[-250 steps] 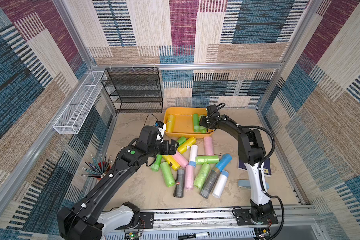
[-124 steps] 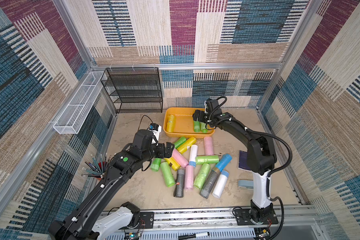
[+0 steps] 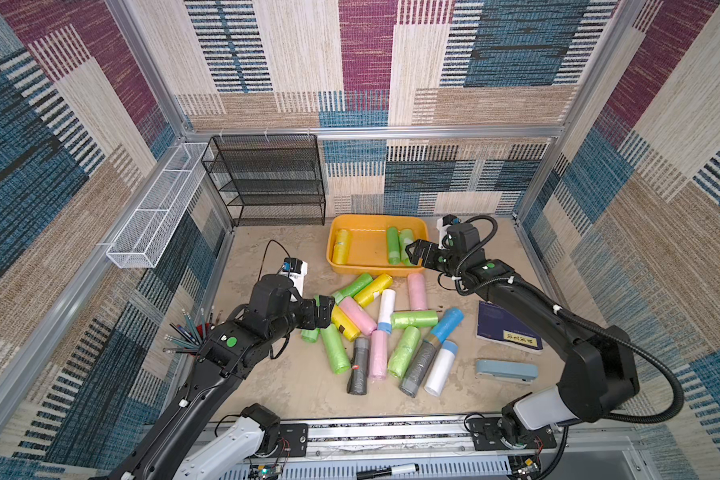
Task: Put the roll of trash bags into the storage box
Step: Place the roll of trash bags in the storage box.
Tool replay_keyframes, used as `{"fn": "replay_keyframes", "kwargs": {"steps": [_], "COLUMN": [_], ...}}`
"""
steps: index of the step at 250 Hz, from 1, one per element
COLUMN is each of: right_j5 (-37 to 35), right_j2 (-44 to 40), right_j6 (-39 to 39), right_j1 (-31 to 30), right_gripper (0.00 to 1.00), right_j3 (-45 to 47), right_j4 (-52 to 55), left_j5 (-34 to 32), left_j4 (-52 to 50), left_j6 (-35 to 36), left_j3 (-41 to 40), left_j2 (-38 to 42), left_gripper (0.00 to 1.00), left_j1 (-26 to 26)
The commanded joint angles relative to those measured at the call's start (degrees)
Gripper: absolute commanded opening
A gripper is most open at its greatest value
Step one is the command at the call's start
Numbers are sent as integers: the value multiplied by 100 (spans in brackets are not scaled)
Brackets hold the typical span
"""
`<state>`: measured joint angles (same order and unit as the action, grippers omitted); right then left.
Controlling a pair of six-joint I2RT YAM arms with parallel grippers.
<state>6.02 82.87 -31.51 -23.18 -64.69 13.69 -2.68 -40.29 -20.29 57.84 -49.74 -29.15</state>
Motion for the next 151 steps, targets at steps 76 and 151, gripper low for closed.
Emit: {"fn": "replay_keyframes", "kwargs": {"steps": [76, 151], "right_j5": [72, 239], "right_j2": [-1600, -1865], "right_j6": [-68, 297], "right_j1": [60, 86], "right_gripper": [99, 99], "right_j3": [1186, 1350], "right_j4": [-225, 138], "left_j5": [-19, 155], "left_j4": [-172, -158], "left_j6": [-622, -1028], "left_j3": [-264, -581], "left_j2": [-46, -146], "left_gripper": [98, 99], "left_j1": [-3, -3]}}
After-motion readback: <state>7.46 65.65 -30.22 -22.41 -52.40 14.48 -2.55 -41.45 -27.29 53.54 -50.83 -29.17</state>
